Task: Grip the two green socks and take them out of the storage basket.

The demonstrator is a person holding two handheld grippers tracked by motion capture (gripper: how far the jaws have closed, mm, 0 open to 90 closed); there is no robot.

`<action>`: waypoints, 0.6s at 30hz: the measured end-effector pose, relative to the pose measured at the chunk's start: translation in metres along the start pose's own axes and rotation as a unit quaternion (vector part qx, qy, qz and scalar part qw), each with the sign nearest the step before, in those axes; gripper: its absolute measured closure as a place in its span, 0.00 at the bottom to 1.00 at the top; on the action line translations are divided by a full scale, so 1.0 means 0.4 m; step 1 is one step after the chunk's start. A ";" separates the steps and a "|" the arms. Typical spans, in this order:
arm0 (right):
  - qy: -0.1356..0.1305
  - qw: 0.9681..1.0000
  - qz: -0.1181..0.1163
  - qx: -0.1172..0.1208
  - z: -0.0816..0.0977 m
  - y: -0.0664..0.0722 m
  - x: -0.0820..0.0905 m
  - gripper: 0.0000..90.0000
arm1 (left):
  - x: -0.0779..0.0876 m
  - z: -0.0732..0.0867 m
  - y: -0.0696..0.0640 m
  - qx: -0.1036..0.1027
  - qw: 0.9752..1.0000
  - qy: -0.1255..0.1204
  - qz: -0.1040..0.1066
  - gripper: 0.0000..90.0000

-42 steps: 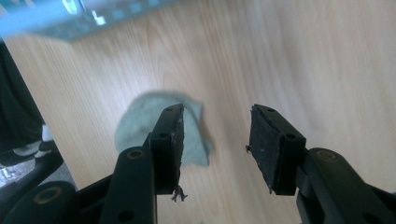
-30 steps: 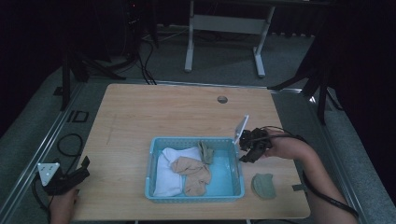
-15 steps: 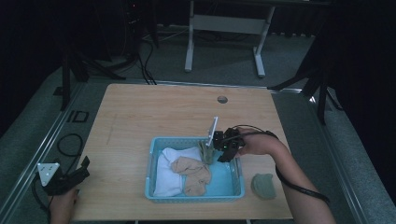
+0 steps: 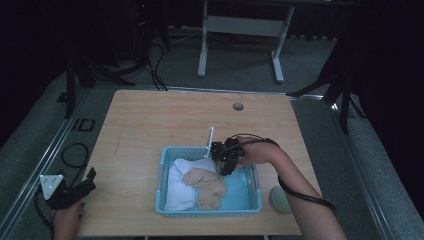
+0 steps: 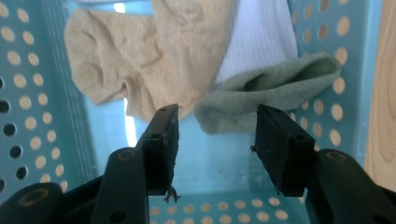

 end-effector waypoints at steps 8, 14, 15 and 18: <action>0.014 1.000 0.002 -0.021 -0.022 -0.013 -0.037 0.42 | 0.000 0.000 0.000 0.000 1.000 0.000 0.002 0.01; 0.031 0.999 0.017 -0.034 -0.031 -0.021 -0.076 0.40 | 0.000 0.000 0.000 0.000 1.000 -0.001 0.001 0.01; 0.035 0.998 0.025 -0.037 -0.032 -0.023 -0.080 0.41 | 0.000 0.000 0.000 0.000 1.000 -0.001 0.001 0.01; 0.043 0.998 0.034 -0.043 -0.033 -0.025 -0.094 0.44 | 0.000 0.000 0.000 0.001 1.000 -0.001 0.001 0.01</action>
Point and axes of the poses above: each handheld gripper's, and its own axes: x roughly backward along the jaws, z roughly out of its underside, y roughly to its left, the point moved 3 cm from there along -x, roughly forward along the jaws, and after that the axes turned 8 degrees about -y, right-handed, at the moved point
